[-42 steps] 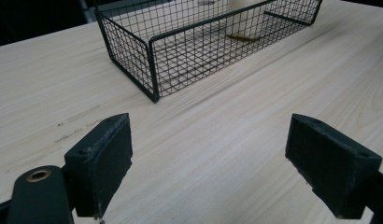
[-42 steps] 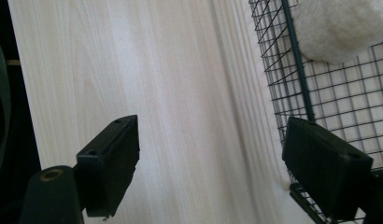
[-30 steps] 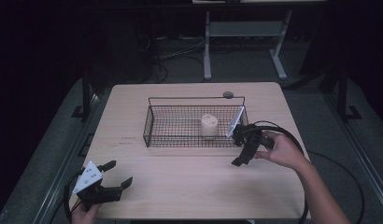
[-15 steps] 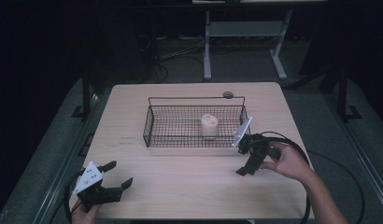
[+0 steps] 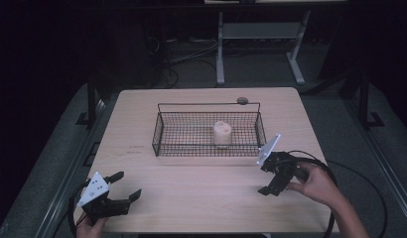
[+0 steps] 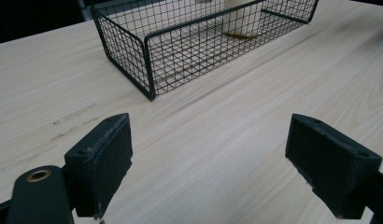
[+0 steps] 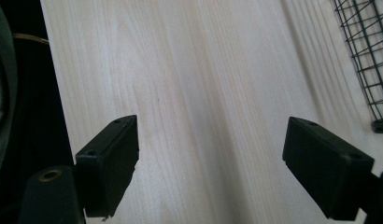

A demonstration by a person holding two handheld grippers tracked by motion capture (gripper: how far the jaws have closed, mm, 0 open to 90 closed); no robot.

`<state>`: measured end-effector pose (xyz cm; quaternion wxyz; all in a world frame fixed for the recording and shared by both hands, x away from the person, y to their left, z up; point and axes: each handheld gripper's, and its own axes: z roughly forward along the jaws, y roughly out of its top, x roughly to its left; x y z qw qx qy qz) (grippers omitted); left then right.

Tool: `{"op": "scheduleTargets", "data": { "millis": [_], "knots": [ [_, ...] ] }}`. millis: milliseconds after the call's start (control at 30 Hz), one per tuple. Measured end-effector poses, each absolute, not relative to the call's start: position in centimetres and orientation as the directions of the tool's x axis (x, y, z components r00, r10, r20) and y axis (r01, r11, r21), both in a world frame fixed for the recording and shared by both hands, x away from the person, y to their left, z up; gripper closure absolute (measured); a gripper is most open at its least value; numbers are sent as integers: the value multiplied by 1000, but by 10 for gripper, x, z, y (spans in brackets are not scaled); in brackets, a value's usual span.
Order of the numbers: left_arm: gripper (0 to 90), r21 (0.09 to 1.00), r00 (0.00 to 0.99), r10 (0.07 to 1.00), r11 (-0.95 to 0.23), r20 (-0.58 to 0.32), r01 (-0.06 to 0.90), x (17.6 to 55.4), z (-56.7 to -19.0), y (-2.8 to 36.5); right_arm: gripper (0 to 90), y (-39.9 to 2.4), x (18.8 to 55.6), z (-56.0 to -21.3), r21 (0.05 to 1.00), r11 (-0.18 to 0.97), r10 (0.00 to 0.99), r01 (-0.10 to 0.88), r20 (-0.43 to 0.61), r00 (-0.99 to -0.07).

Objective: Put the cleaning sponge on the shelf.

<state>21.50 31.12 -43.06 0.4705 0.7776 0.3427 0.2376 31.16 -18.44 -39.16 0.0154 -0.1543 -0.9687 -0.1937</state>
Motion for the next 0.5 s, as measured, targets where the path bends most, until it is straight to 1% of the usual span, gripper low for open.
{"op": "scheduleTargets", "data": {
  "millis": [133, 200, 400, 467, 500],
  "knots": [
    [141, 895, 653, 756, -322, 47, 309, 215, -431, 311, 179, -188, 309, -396, 375, 874, 296, 308, 92, -951],
    [141, 895, 653, 756, -321, 46, 309, 215, -430, 311, 179, -190, 308, -399, 369, 871, 312, 324, 95, -945],
    [141, 895, 656, 754, -324, 48, 307, 216, -431, 311, 170, -196, 302, -403, 395, 858, 320, 328, 87, -943],
    [141, 896, 657, 753, -323, 48, 305, 215, -431, 311, 166, -198, 300, -404, 414, 849, 325, 329, 80, -942],
    [141, 896, 655, 754, -319, 42, 309, 215, -431, 310, 161, -199, 295, -404, 442, 834, 336, 330, 67, -940]
  ]
}}
